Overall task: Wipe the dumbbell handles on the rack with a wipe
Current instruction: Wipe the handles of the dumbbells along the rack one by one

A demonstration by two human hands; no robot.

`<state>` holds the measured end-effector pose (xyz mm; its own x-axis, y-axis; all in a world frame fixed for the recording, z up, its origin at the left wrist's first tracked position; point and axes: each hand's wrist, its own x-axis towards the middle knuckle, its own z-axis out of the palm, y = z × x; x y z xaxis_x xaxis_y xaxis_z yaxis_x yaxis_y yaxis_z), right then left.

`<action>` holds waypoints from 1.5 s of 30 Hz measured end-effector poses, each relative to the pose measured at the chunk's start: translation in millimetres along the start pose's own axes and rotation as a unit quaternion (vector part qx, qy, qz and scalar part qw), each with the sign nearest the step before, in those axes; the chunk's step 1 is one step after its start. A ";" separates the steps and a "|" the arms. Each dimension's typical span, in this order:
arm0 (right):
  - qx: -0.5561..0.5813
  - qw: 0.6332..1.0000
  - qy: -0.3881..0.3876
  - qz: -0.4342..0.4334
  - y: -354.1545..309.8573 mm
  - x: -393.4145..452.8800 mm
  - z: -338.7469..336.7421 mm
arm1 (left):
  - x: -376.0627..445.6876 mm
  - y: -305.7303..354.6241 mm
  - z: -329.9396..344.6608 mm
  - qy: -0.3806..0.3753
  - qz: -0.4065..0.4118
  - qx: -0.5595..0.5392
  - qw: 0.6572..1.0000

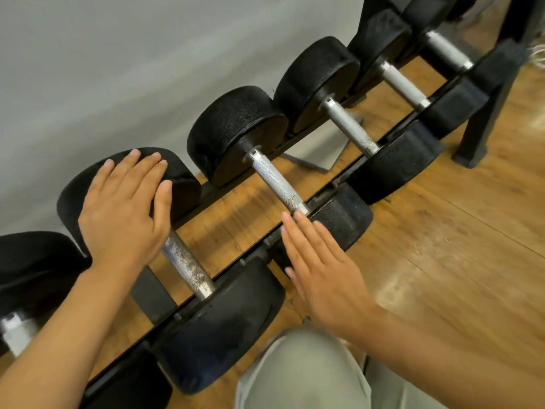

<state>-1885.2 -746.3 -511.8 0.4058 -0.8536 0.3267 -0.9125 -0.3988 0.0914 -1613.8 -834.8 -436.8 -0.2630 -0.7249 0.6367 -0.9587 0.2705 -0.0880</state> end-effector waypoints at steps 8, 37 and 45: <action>0.274 0.927 -0.036 0.252 54.0 42.0 -24.0 | -1.4 -3.1 0.7 0.000 0.005 -0.005 1.000; 0.133 0.991 0.007 -0.027 62.9 10.3 -5.2 | -3.1 -6.2 1.3 0.003 0.023 0.013 1.000; 0.239 0.956 0.016 0.169 38.3 24.9 -16.9 | -2.9 -4.4 2.1 0.010 0.013 0.012 1.000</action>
<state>-1910.9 -777.1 -484.3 0.0840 -0.9533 0.2900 -0.8596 -0.2165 -0.4628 -1609.1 -835.3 -439.9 -0.2855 -0.7046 0.6496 -0.9541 0.2732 -0.1231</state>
